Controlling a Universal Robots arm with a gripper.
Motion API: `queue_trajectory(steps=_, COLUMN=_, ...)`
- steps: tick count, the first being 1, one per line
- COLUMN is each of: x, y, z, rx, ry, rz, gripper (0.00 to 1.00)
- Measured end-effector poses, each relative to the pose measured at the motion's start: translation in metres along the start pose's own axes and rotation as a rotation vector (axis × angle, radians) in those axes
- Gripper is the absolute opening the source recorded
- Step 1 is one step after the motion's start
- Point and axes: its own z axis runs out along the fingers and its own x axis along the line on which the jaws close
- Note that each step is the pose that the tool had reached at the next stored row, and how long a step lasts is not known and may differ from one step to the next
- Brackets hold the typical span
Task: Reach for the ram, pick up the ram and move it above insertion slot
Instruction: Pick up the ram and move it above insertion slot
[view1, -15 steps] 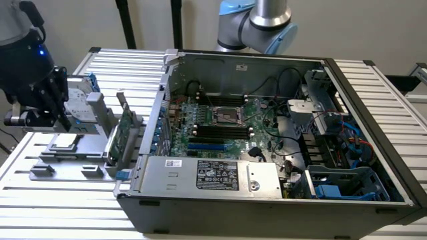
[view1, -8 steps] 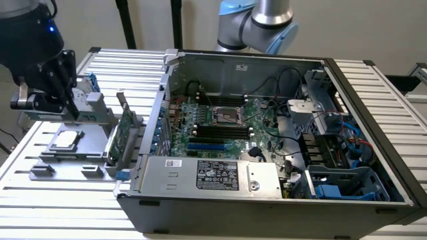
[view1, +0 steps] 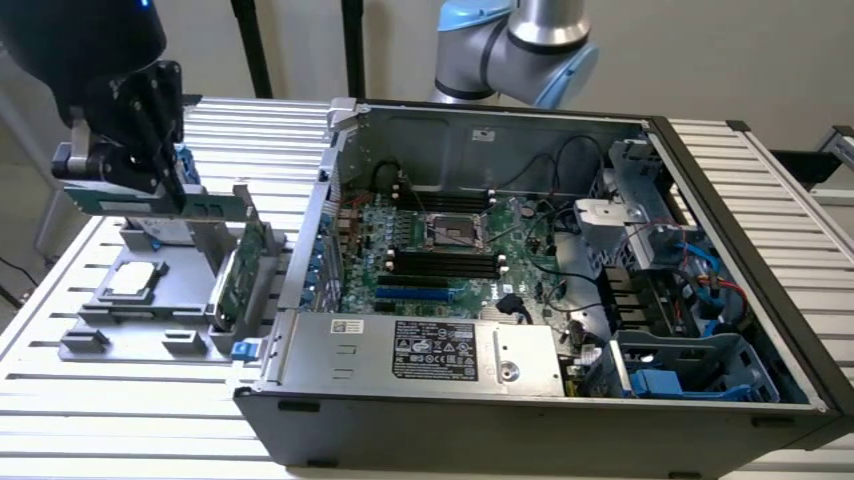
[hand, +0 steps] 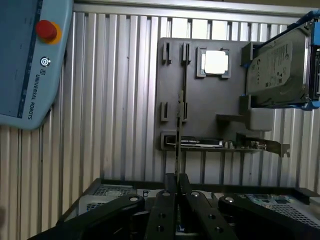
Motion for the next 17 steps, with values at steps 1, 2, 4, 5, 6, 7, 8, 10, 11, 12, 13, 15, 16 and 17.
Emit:
queue_trajectory(steps=1, x=0.000, y=-0.0046, z=-0.0012, rx=-0.0004, ry=-0.0007, rz=0.000, gripper=0.14)
queue_trajectory(steps=2, x=0.000, y=-0.0090, z=-0.0019, rx=-0.0005, ry=-0.0018, rz=0.000, gripper=0.14)
queue_trajectory(steps=4, x=0.001, y=-0.0184, z=-0.0025, rx=-0.0005, ry=-0.0046, rz=0.000, gripper=0.14)
queue_trajectory(steps=5, x=0.001, y=-0.0230, z=-0.0029, rx=-0.0006, ry=-0.0061, rz=0.000, gripper=0.14)
queue_trajectory(steps=6, x=0.001, y=-0.0275, z=-0.0029, rx=-0.0005, ry=-0.0079, rz=-0.001, gripper=0.14)
queue_trajectory(steps=7, x=0.001, y=-0.0320, z=-0.0033, rx=-0.0006, ry=-0.0094, rz=-0.001, gripper=0.14)
queue_trajectory(steps=8, x=0.001, y=-0.0365, z=-0.0034, rx=-0.0004, ry=-0.0111, rz=-0.001, gripper=0.14)
queue_trajectory(steps=10, x=0.002, y=-0.0455, z=-0.0039, rx=-0.0005, ry=-0.0142, rz=-0.001, gripper=0.14)
queue_trajectory(steps=11, x=0.002, y=-0.0500, z=-0.0040, rx=-0.0002, ry=-0.0158, rz=-0.001, gripper=0.14)
queue_trajectory(steps=12, x=0.002, y=-0.0545, z=-0.0042, rx=-0.0003, ry=-0.0172, rz=-0.001, gripper=0.14)
queue_trajectory(steps=13, x=0.002, y=-0.0589, z=-0.0044, rx=-0.0003, ry=-0.0187, rz=-0.001, gripper=0.14)
queue_trajectory(steps=15, x=0.002, y=-0.0683, z=-0.0049, rx=-0.0002, ry=-0.0217, rz=-0.001, gripper=0.14)
queue_trajectory(steps=16, x=0.002, y=-0.0728, z=-0.0050, rx=-0.0001, ry=-0.0230, rz=-0.001, gripper=0.14)
queue_trajectory(steps=17, x=0.003, y=-0.0773, z=-0.0053, rx=-0.0002, ry=-0.0242, rz=-0.002, gripper=0.14)
